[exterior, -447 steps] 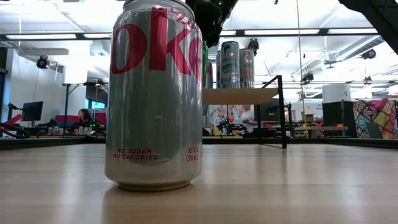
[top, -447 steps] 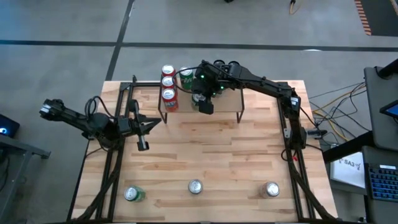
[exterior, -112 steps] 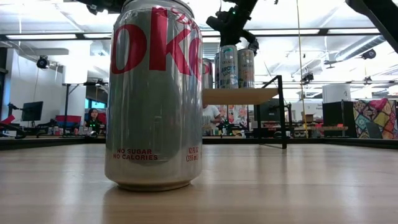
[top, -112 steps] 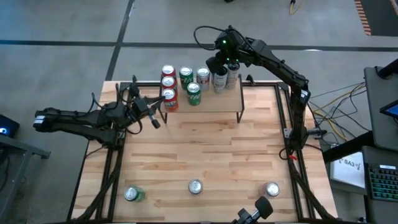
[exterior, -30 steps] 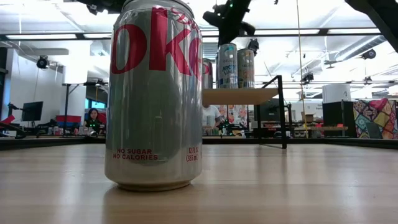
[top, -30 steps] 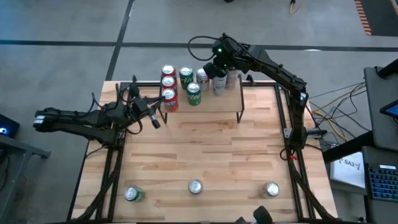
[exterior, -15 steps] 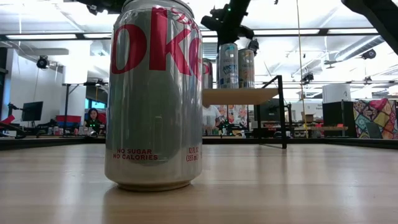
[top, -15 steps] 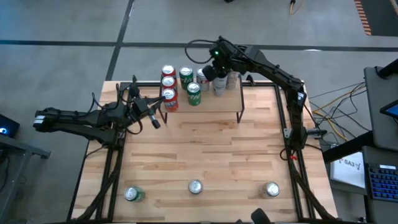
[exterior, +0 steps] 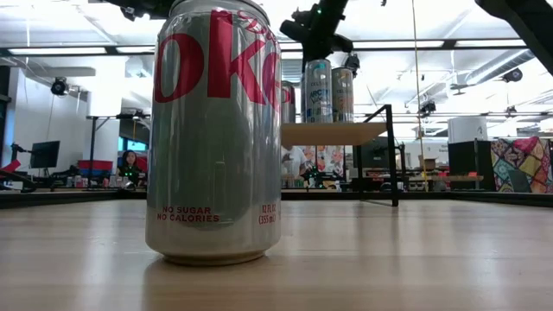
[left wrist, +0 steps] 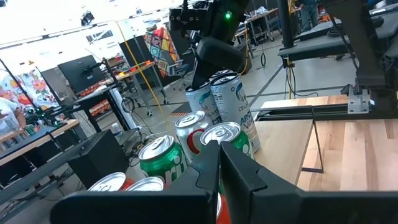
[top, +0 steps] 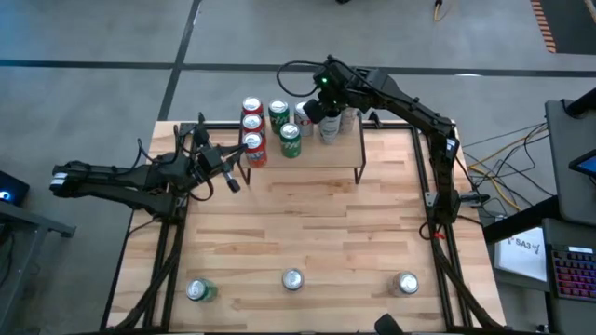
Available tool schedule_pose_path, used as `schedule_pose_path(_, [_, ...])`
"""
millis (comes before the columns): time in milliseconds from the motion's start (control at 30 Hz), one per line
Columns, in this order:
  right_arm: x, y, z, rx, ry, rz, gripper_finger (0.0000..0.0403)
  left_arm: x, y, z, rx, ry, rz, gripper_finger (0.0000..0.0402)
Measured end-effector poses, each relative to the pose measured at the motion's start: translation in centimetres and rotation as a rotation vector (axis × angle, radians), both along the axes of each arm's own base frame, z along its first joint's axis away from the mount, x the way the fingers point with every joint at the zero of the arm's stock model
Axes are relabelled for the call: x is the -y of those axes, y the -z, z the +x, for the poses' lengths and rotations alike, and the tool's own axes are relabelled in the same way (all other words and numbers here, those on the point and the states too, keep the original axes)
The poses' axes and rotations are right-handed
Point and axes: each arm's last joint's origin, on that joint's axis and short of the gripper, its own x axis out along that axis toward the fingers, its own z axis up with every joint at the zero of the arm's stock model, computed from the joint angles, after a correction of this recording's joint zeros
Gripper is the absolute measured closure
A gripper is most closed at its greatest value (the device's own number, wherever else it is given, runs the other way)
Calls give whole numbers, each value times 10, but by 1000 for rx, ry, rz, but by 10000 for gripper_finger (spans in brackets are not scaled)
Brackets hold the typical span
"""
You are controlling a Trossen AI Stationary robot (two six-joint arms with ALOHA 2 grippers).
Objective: Place canned beverage on shelf
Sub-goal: Adjust the white-blue soda can
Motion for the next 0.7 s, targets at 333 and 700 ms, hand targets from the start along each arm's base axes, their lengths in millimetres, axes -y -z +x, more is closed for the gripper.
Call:
schedule_pose_path(333, [-4,-2,1,4,-11,-1,394,0,0,0,0,0,0,402])
schedule_pose_path(700, [-5,-8,3,38,-16,-30,394,0,0,0,1,0,0,402])
